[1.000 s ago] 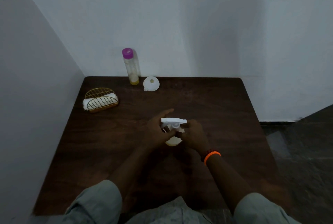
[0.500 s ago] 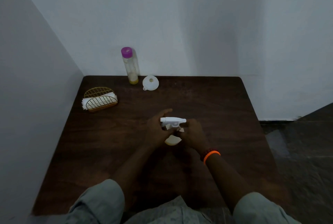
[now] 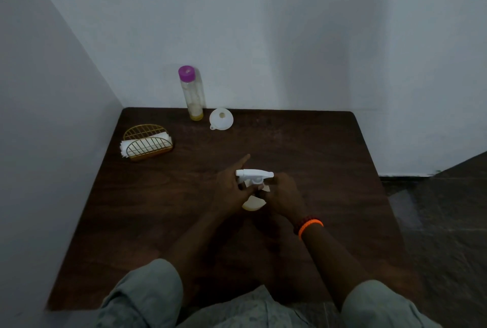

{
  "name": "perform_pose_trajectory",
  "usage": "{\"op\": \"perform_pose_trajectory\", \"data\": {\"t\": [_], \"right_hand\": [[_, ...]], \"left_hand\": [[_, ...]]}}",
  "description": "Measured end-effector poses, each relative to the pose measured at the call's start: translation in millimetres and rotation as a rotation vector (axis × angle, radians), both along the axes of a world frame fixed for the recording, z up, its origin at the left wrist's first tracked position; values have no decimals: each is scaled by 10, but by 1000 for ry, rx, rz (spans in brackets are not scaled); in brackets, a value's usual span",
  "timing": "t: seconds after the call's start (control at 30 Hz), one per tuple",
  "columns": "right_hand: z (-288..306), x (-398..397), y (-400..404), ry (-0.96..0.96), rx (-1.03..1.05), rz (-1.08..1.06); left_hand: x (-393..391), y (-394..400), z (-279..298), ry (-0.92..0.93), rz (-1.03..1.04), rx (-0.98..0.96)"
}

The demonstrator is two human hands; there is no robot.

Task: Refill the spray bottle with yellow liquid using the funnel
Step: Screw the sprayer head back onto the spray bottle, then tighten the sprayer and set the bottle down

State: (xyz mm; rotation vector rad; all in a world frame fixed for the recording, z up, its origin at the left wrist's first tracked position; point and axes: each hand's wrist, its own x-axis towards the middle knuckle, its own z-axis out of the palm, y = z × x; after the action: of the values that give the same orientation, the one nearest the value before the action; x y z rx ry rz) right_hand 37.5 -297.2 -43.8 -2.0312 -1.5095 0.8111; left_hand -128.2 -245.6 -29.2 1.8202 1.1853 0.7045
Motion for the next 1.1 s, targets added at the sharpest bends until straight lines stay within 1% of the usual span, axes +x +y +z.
{"op": "perform_pose_trajectory", "data": {"t": [0.13,0.2,0.3,0.43,0.57,0.7,0.8,0.87,0.93,1.0,1.07,1.1], "right_hand": [[15,0,-13,28,13,-1],[-14,-2,-22,37,18,-38],[22,-23,-36,22,44,-30],[35,-47,-39,18,45,-3],[66,-89,-73,-5,66,-16],[142,-102,-85,-36,61,-24],[211,-91,-153,-4,101,-10],[269,-70,-210,43,117,-49],[323,-43,-264,65,151,-82],[370,-22,-324,65,187,-69],[429,-8,-393,46,226,-46],[455,0,-429,34,246,-33]], "left_hand": [[-4,-19,-19,-30,34,-40],[-11,-18,-28,-46,28,-57],[-19,-8,-12,-86,8,-81],[-45,-19,-18,-69,4,-55],[-53,-65,10,-138,0,-95],[-75,-81,54,-129,1,-81],[-194,-131,49,-118,-9,-167],[-314,-228,-1,-105,-21,-246],[-402,-424,-77,-80,-28,-306],[-384,-671,-119,-86,-23,-360],[-252,-890,-121,-92,-16,-365],[-169,-985,-111,-50,-1,-353]]}}
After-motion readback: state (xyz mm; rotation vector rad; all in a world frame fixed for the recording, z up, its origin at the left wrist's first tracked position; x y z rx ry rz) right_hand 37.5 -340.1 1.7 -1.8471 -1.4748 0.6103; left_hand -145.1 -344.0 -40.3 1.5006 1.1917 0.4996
